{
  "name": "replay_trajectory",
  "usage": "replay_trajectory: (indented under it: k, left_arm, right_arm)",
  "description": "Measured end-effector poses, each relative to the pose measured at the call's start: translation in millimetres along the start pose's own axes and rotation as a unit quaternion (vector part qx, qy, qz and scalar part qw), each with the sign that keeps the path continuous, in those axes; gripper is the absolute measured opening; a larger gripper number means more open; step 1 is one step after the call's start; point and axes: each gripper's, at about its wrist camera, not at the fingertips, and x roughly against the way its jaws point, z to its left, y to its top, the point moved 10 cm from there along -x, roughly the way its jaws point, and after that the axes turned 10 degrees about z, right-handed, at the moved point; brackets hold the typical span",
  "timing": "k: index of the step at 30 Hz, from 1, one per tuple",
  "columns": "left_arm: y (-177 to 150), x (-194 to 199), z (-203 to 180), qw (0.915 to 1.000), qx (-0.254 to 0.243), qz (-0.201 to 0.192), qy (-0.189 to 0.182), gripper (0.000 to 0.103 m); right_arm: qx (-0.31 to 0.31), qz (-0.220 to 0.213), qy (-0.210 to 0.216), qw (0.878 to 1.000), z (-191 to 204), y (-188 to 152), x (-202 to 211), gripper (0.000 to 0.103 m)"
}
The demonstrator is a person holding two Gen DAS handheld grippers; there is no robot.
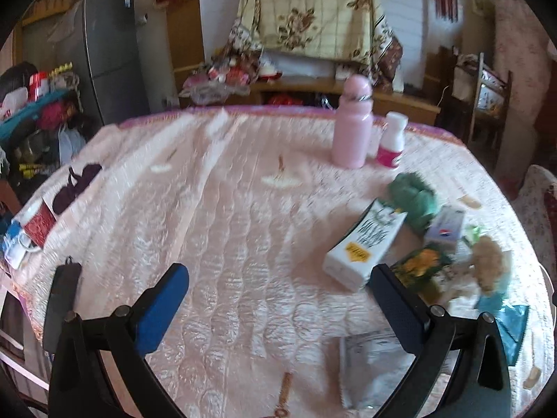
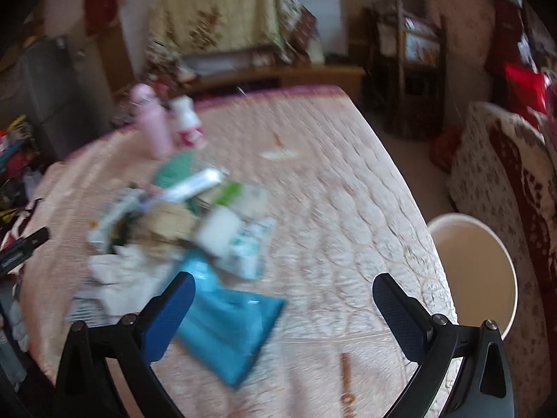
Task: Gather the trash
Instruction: 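Move both tools back from the bed toward the scattered trash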
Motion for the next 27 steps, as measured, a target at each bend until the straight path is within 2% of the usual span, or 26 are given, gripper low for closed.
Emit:
replay_trajectory:
  k: [5,10,13,27]
  left_arm:
    - [3,26,-11,0.9997,-0.005,-0.024,-0.002,0.103]
    - [1,45,-22,0.9989,-0.014,-0.044,-0.003,0.103]
    - [-2,49,-31,0.9988,-0.017,-0.042,-0.020,0.103]
    - [-2,64,-49,0.9970,-0.022,-0.061,-0.042,0.103]
  right_arm:
    - [0.021,-0.059,0.016,0.998,32,8,39,0.103]
    - [0.034,-0.090,0.002,0.995,51,12,56,0.103]
    - [0.039,-0.089,0.000,0.995,56,12,56,0.103]
    - [0.029,-0.113,-0.015,0.993,54,19,67,0.103]
